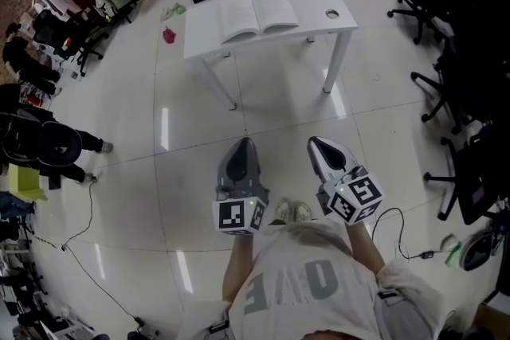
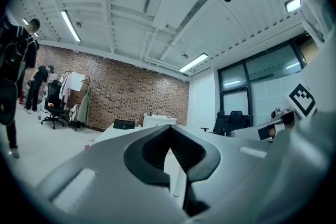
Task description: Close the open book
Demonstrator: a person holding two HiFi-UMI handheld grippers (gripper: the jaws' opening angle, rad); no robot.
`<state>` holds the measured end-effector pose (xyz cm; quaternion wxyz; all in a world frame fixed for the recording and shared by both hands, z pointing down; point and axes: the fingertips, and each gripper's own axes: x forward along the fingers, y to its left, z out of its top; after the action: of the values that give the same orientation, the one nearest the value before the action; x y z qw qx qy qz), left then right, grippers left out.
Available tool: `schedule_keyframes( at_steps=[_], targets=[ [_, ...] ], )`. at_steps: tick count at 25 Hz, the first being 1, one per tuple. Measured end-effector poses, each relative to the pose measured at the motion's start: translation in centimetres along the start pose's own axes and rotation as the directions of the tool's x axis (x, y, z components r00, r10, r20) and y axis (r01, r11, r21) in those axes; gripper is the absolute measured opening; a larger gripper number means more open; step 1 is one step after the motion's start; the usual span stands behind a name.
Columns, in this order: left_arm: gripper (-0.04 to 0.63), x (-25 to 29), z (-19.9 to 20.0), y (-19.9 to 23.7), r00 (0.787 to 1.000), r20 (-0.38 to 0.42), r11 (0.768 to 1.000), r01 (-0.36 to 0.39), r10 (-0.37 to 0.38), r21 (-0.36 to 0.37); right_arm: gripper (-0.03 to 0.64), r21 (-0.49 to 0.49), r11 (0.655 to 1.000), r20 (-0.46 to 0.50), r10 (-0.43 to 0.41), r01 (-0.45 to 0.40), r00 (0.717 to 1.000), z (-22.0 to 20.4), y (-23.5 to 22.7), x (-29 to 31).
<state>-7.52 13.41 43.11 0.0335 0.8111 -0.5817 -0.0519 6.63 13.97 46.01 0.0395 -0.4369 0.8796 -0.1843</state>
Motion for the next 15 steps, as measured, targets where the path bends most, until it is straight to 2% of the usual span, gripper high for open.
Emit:
schedule_keyframes(
  at_steps=[4,7,10,15],
  targets=[
    [0.012,0.0,-1.2,-0.9,1.0,-0.003,1.0,-0.016,0.016,-0.002,0.005,0.017,0.998,-0.001,0.054,-0.054,0.999,0.0,-0.2,-1.0],
    [0.012,0.0,-1.7,-1.9,1.0,-0.012,1.0,-0.028,0.028,-0.013,0.003,-0.019,0.994,-0.014,0.108,-0.108,0.994,-0.1,0.3,-1.3],
    [0.012,0.5,-2.1,-2.8,0.999,-0.024,1.0,-0.024,0.024,-0.01,0.003,-0.033,0.993,-0.043,0.108,-0.11,0.993,-0.3,-0.3,-0.8],
    [0.012,2.8,-2.4,-1.9,1.0,-0.027,1.0,-0.017,0.017,-0.013,0.002,0.018,0.993,-0.051,0.119,-0.118,0.992,-1.0,-1.7,0.6]
  ],
)
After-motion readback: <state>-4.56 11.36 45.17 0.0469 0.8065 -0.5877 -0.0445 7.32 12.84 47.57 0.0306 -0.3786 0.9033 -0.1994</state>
